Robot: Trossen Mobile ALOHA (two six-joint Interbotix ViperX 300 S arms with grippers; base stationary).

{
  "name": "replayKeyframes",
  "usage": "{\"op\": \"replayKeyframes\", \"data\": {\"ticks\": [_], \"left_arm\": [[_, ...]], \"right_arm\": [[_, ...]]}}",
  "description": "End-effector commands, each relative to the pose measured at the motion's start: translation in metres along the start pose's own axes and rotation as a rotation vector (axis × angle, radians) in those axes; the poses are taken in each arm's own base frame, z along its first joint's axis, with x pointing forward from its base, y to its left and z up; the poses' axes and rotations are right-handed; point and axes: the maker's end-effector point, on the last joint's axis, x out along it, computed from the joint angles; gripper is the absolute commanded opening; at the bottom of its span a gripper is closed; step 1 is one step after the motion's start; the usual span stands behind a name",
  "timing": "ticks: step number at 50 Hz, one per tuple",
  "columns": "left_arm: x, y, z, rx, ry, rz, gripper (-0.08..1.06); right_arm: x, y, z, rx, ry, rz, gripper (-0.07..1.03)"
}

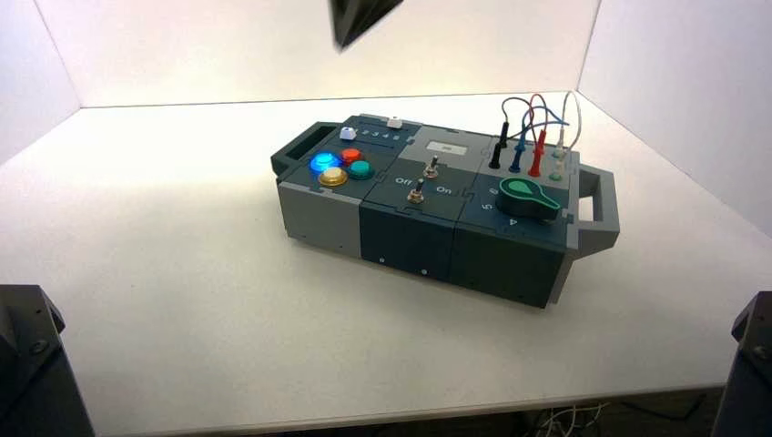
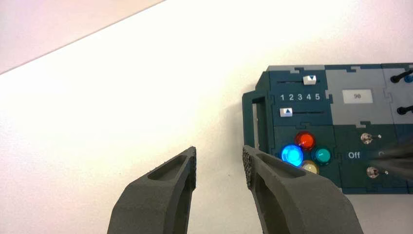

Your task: Push the blue button with the right gripper.

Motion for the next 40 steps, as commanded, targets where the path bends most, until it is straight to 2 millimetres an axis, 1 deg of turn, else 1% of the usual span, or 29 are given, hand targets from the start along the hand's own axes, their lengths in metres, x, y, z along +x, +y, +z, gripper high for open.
{"op": "replayKeyframes", "data": {"ticks": [1,7,13,16,23,26,29,30,31,34,35,36,37,40], "left_arm": [[-0.004,-0.002,0.007,0.006,-0.027,-0.002,0.52],[0.000,-0.005,0.006,0.013,-0.013,-0.011,0.52],[0.004,-0.009,0.004,0.021,0.001,-0.019,0.52],[0.006,-0.011,0.003,0.027,0.007,-0.025,0.52],[0.010,-0.021,0.002,0.050,0.018,-0.044,0.52],[0.011,-0.024,0.002,0.057,0.021,-0.049,0.52],[0.011,-0.026,0.002,0.062,0.021,-0.053,0.52],[0.012,-0.026,0.002,0.060,0.024,-0.053,0.52],[0.012,-0.027,0.002,0.066,0.024,-0.054,0.52],[0.013,-0.028,0.002,0.066,0.027,-0.056,0.52],[0.013,-0.028,0.001,0.068,0.028,-0.057,0.52],[0.013,-0.028,0.002,0.068,0.027,-0.056,0.52],[0.013,-0.029,0.002,0.069,0.027,-0.059,0.52],[0.013,-0.031,0.002,0.074,0.026,-0.063,0.52]], "right_arm": [[-0.043,0.004,-0.005,-0.005,-0.097,0.007,-0.01],[-0.067,0.004,-0.022,0.002,-0.148,0.008,0.07],[-0.092,0.002,-0.036,0.017,-0.206,0.008,0.25],[-0.104,0.001,-0.041,0.024,-0.235,0.007,0.32],[-0.130,-0.005,-0.056,0.052,-0.310,-0.002,0.44],[-0.140,-0.010,-0.064,0.069,-0.340,-0.012,0.53],[-0.153,-0.018,-0.073,0.094,-0.379,-0.030,0.67],[-0.154,-0.019,-0.075,0.098,-0.384,-0.033,0.70],[-0.159,-0.023,-0.080,0.110,-0.400,-0.044,0.77],[-0.168,-0.029,-0.090,0.124,-0.425,-0.066,0.87],[-0.171,-0.031,-0.094,0.129,-0.436,-0.075,0.89],[-0.172,-0.033,-0.096,0.133,-0.439,-0.080,0.89],[-0.178,-0.036,-0.101,0.138,-0.459,-0.096,0.90],[-0.182,-0.040,-0.109,0.144,-0.474,-0.116,0.90]]}}
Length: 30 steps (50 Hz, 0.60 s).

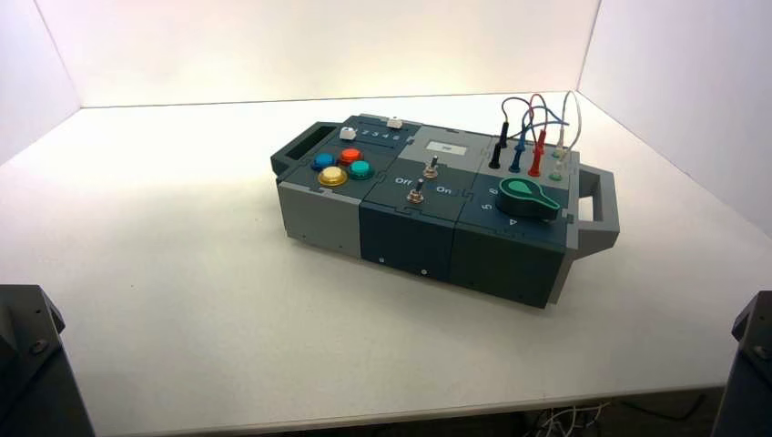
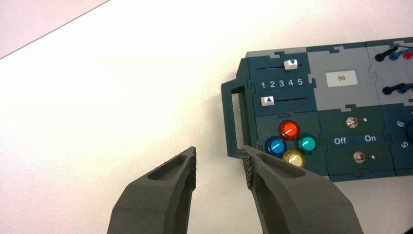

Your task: Push the blue button with the right gripper.

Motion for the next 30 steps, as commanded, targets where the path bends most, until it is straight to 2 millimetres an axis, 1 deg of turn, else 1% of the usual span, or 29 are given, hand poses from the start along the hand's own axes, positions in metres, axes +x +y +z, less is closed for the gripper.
{"op": "replayKeyframes", "data": {"ticks": [1,5,9,17,25,30], "left_arm": [[-0.004,-0.007,0.007,0.021,-0.022,-0.010,0.52],[-0.004,-0.011,0.007,0.032,-0.022,-0.018,0.52],[-0.003,-0.017,0.008,0.046,-0.021,-0.027,0.52],[-0.001,-0.021,0.007,0.057,-0.014,-0.034,0.52],[0.003,-0.021,0.005,0.056,-0.003,-0.035,0.52],[0.005,-0.021,0.004,0.056,0.009,-0.039,0.52]], "right_arm": [[-0.024,-0.015,-0.004,0.018,-0.080,-0.056,0.90],[-0.033,-0.024,-0.013,0.019,-0.096,-0.097,0.90],[-0.034,-0.029,-0.025,0.027,-0.077,-0.122,0.90],[-0.022,-0.035,-0.048,0.033,-0.004,-0.138,0.90],[-0.015,-0.038,-0.061,0.027,0.013,-0.150,0.90],[-0.015,-0.040,-0.067,0.020,0.008,-0.157,0.90]]}}
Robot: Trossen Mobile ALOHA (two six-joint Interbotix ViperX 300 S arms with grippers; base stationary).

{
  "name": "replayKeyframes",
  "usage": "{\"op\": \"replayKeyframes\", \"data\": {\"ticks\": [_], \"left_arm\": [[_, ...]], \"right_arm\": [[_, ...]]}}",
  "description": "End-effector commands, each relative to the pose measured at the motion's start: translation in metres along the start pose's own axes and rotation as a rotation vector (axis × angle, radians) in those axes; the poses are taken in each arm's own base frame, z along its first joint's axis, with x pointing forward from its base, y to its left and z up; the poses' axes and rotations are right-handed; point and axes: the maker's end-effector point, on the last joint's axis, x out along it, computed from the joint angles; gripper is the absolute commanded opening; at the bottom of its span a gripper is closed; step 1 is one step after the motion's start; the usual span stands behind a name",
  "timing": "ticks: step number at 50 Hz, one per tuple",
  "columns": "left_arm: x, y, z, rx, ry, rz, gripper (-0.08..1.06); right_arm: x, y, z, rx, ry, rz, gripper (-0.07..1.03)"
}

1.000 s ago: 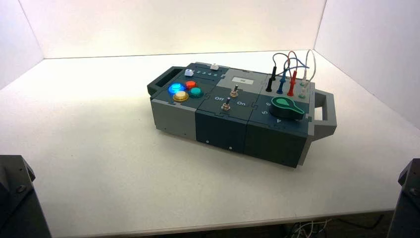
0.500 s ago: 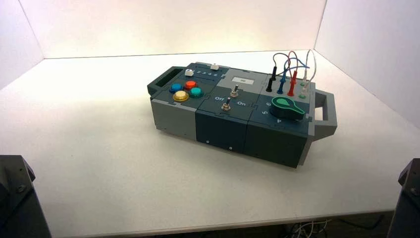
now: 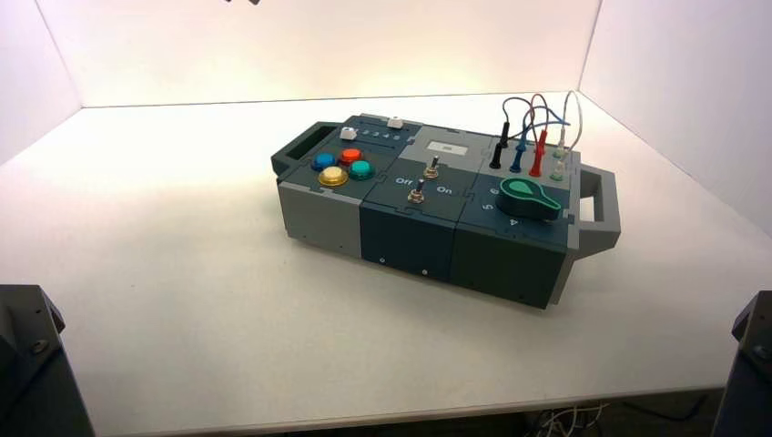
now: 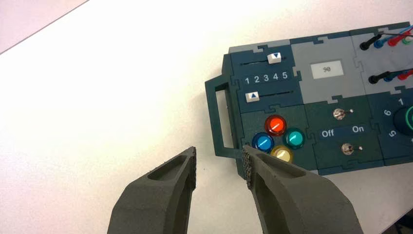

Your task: Push the blue button with the right gripper.

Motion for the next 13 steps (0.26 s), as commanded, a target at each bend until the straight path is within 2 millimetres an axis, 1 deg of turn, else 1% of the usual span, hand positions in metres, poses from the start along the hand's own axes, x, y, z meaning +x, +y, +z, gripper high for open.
{"op": "replayKeyframes", "data": {"ticks": [1,4,9,13], "left_arm": [[-0.001,-0.002,0.004,0.006,-0.008,-0.003,0.52],[0.001,-0.002,0.004,0.009,0.000,-0.005,0.52],[0.003,-0.003,0.003,0.009,0.007,-0.007,0.52],[0.003,-0.003,0.003,0.009,0.009,-0.008,0.52]], "right_arm": [[-0.001,-0.002,-0.001,-0.007,-0.025,-0.011,0.90],[-0.002,-0.003,-0.003,-0.008,-0.037,-0.015,0.90],[-0.009,-0.003,0.001,-0.006,-0.081,-0.014,0.90],[-0.013,-0.003,0.000,-0.005,-0.103,-0.015,0.90]]}}
